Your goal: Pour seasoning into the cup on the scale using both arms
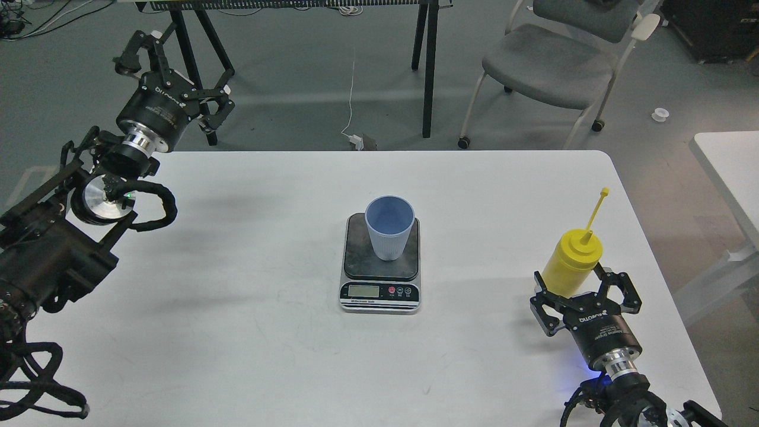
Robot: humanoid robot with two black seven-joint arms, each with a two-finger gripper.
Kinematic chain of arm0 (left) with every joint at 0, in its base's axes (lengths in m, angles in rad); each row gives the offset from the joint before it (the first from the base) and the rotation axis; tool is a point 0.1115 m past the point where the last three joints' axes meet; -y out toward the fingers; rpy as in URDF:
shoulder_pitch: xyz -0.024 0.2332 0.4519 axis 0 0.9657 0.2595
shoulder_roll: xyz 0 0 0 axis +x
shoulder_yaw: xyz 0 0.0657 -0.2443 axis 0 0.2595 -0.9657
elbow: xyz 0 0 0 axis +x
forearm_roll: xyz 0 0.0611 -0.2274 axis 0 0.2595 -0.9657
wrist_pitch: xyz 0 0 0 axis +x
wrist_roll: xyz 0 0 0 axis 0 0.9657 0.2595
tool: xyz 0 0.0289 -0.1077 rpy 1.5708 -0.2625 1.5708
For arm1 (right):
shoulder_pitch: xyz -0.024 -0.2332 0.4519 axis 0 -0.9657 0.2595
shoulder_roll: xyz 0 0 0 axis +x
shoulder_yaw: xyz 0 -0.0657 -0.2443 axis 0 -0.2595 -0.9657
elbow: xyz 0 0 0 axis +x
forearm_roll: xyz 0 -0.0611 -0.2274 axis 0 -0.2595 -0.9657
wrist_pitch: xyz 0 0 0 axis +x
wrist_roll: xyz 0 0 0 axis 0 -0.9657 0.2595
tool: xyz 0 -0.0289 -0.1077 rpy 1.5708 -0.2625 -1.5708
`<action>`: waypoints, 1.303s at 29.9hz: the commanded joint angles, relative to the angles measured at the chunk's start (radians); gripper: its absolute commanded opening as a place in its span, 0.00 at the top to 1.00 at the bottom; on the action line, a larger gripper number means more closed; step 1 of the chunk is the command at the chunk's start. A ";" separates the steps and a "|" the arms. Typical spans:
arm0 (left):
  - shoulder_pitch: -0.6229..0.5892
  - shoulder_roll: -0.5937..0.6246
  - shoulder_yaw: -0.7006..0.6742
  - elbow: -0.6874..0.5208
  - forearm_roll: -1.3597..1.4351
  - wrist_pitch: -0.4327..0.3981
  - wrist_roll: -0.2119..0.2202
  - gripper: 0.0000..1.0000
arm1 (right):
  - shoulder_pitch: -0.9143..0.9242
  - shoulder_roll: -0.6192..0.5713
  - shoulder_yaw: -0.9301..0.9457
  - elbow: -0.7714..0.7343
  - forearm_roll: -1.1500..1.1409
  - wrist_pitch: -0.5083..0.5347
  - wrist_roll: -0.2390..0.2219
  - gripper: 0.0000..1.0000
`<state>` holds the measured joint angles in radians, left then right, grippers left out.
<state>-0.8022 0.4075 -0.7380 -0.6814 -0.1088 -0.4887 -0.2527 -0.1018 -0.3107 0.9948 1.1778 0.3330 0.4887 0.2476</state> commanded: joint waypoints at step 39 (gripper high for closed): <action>0.037 0.005 -0.078 -0.020 -0.043 0.000 -0.005 0.00 | 0.867 -0.153 -0.030 -0.823 -0.012 0.000 -0.070 0.00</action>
<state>-0.7658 0.4111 -0.8160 -0.7011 -0.1509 -0.4887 -0.2577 0.7524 -0.4843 0.9837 0.3643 0.3214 0.4887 0.1764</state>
